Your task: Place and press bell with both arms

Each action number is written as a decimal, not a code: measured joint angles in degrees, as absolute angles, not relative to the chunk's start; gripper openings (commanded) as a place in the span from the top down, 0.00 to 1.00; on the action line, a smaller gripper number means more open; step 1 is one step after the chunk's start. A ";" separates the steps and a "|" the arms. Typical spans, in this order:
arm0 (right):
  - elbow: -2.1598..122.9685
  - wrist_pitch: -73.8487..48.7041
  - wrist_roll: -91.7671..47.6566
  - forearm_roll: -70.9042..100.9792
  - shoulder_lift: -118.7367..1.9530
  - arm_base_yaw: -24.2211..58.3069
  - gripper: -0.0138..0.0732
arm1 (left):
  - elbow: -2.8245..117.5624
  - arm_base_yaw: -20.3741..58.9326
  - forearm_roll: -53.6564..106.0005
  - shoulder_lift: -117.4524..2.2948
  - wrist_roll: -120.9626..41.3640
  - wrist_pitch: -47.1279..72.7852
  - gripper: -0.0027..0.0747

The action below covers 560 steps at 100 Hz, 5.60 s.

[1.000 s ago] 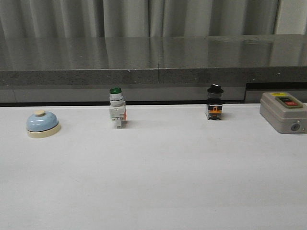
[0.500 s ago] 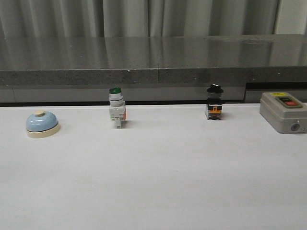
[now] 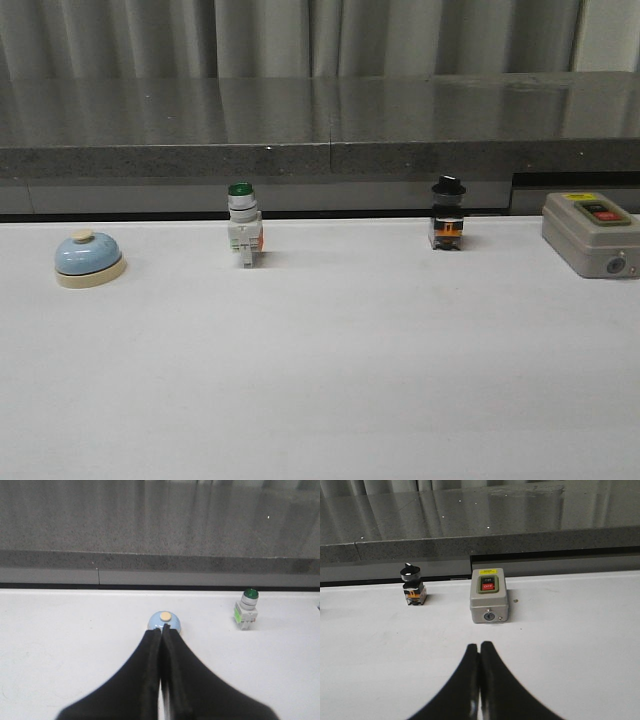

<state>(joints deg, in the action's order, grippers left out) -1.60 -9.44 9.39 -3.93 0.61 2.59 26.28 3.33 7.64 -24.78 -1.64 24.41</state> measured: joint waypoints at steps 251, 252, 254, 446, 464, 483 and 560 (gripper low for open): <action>-1.60 -9.44 9.39 -3.93 0.61 2.59 0.92 | 75.90 7.94 4.49 -112.56 -3.00 32.77 0.11; -1.60 -9.44 9.39 -3.93 0.61 2.59 0.92 | 75.90 7.94 4.49 -112.57 -3.00 32.51 0.11; -1.60 -9.44 9.39 -3.93 0.61 2.59 0.92 | 75.90 7.94 4.46 -112.67 -3.00 32.45 0.11; -1.60 -9.44 9.39 -3.93 0.61 2.59 0.92 | 76.28 32.99 8.25 -102.13 -3.09 40.57 0.52; -1.60 -9.44 9.39 -3.93 0.61 2.59 0.92 | 80.55 36.86 6.98 -107.57 -3.09 38.82 0.52; -1.60 -9.44 9.39 -3.93 0.61 2.59 0.92 | 86.27 38.34 6.57 -114.46 -3.09 38.35 0.52; -1.60 -9.44 9.39 -3.93 0.61 2.59 0.92 | 89.62 38.57 6.22 -121.09 -3.09 40.49 0.11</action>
